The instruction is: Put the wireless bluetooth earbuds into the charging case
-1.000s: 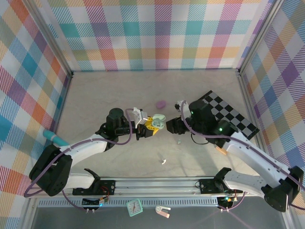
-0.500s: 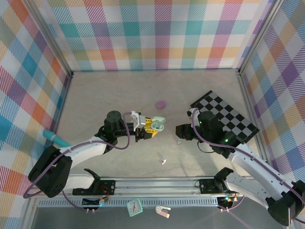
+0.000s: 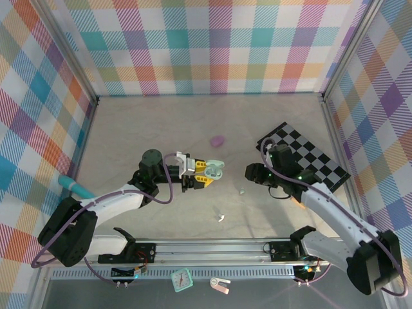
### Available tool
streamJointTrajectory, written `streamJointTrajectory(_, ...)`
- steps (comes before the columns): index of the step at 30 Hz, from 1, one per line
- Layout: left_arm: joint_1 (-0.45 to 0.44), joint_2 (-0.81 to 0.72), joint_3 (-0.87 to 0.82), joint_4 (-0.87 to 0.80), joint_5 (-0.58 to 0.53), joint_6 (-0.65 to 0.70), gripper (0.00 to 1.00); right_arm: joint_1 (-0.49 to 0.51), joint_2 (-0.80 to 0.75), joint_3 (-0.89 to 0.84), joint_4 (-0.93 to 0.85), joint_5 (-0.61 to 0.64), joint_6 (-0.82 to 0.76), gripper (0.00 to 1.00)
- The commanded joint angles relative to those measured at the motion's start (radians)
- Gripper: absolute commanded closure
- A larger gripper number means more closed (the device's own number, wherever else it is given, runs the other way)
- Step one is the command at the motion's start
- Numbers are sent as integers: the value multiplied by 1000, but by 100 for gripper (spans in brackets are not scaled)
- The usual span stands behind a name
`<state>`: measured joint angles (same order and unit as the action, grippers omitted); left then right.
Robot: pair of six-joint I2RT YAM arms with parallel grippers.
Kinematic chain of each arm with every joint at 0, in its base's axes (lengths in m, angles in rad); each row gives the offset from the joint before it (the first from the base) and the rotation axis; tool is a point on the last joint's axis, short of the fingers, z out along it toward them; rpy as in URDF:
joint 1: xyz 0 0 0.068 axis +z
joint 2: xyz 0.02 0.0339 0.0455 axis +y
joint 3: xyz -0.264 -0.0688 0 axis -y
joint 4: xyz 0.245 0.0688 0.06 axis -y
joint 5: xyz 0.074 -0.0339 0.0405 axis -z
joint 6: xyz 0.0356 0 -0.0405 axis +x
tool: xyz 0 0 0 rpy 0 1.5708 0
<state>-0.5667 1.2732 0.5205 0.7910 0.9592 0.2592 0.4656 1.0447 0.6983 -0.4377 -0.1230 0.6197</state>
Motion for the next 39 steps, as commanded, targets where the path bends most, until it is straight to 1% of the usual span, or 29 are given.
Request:
streamJointTrajectory(1,10,-30,24,51,57,21,74,-10,85,-13,-50,-65,56,58)
streamJointTrajectory(5,10,-30,26,61,66,14,74,-10,196,-19,-18,-111,82,58)
streamJointTrajectory(9,10,-34,29,64,81,2,74,-10,267,-29,26,-137,107,58)
streamJointTrajectory(18,10,-35,33,60,83,2,74,-10,353,-49,91,-184,117,58)
streamJointTrajectory(26,10,-33,40,50,79,-1,74,-10,389,-56,134,-193,104,59)
streamJointTrajectory(32,10,-31,46,39,76,-1,74,-10,400,-57,158,-196,106,62)
streamJointTrajectory(35,10,-31,46,40,85,-2,74,-10,400,-43,144,-181,83,62)
streamJointTrajectory(39,10,-27,55,54,124,-31,74,-10,374,-20,117,-117,35,58)
